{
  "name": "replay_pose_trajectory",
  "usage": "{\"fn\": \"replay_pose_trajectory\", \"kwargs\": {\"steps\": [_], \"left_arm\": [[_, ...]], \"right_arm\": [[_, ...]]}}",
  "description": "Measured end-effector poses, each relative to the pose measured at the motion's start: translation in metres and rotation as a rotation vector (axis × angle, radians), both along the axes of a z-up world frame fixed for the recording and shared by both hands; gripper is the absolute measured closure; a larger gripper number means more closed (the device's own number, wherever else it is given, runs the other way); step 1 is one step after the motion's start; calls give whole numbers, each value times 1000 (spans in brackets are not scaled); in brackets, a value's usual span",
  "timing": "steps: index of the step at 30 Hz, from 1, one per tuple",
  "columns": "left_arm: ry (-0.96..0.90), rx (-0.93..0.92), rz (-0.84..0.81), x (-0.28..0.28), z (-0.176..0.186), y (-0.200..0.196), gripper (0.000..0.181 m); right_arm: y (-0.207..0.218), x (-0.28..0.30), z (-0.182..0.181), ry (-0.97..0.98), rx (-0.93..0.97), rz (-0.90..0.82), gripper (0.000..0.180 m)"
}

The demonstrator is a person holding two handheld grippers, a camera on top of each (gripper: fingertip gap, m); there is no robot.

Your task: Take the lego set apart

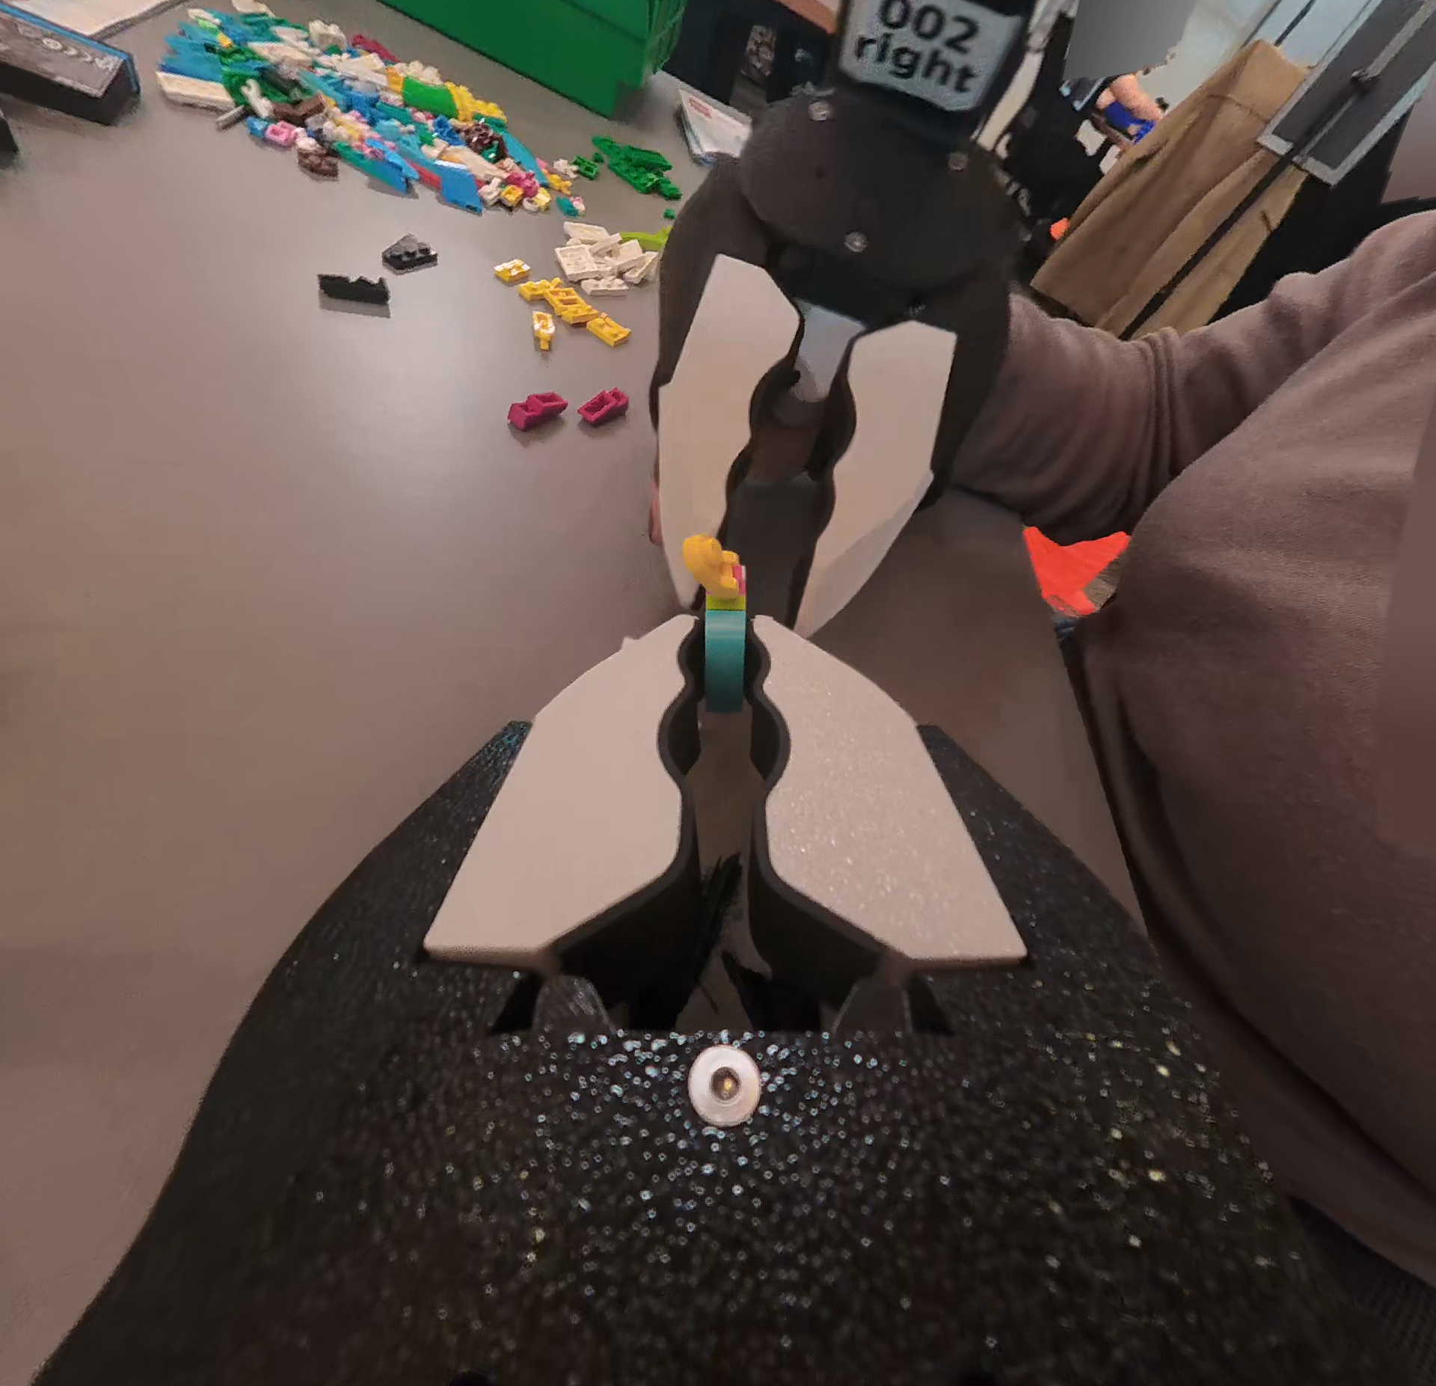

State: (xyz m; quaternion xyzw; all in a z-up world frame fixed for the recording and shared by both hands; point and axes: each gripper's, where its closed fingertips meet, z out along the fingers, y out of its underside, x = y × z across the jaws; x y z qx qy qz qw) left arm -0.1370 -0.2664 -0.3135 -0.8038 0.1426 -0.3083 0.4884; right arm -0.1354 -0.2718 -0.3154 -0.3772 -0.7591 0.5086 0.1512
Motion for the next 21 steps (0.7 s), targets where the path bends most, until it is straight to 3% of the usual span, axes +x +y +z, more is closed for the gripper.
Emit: {"fn": "replay_pose_trajectory", "kwargs": {"steps": [9,16,21], "left_arm": [[-40,38,-84,13,9,-7,173],[-171,144,-286,40,36,-29,172],[-146,126,-268,38,34,-27,172]], "right_arm": [[-6,5,16,54,-106,54,173],[-27,33,45,22,-390,286,174],[-22,33,49,6,-457,294,174]]}}
